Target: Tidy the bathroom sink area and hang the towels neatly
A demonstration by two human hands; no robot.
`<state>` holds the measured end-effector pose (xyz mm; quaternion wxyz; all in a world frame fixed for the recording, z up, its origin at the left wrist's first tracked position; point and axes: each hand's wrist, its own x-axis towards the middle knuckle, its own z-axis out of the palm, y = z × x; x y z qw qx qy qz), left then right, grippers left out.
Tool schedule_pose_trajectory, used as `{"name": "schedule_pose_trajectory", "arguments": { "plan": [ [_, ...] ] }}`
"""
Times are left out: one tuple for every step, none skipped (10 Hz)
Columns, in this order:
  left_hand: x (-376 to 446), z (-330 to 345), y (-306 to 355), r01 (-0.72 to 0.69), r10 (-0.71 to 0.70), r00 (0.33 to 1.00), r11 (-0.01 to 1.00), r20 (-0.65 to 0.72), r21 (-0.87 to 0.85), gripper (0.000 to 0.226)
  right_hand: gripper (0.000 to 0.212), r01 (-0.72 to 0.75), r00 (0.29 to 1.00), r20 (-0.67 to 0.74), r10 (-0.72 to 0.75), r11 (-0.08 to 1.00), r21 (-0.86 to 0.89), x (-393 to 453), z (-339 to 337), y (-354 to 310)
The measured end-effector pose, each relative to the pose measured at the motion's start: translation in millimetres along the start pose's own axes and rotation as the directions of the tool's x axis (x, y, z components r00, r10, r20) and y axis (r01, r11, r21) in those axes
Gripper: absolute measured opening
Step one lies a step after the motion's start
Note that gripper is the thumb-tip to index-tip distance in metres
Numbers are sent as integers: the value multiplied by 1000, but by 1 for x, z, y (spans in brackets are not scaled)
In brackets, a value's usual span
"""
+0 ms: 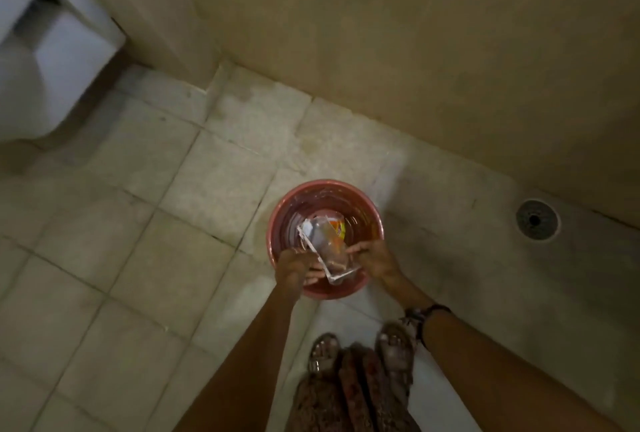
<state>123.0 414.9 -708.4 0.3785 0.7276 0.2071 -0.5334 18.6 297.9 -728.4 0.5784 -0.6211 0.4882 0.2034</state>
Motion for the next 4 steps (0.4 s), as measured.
{"name": "schedule_pose_trajectory", "arguments": {
  "plan": [
    [19,0,-8,-5,5,1000,996,3,91,26,25,40,999,-10,-42,990,-133,19,8,6],
    [16,1,-12,-89,105,992,977,-72,195,18,27,42,999,-18,-48,972,-232,11,7,-1],
    [-4,7,-11,-175,190,979,966,-68,189,24,27,80,988,-100,-118,944,-321,-20,3,-16],
    [-39,18,-7,-262,269,963,954,-28,143,27,24,161,967,-146,-207,947,-277,-58,1,-34]
  ]
}}
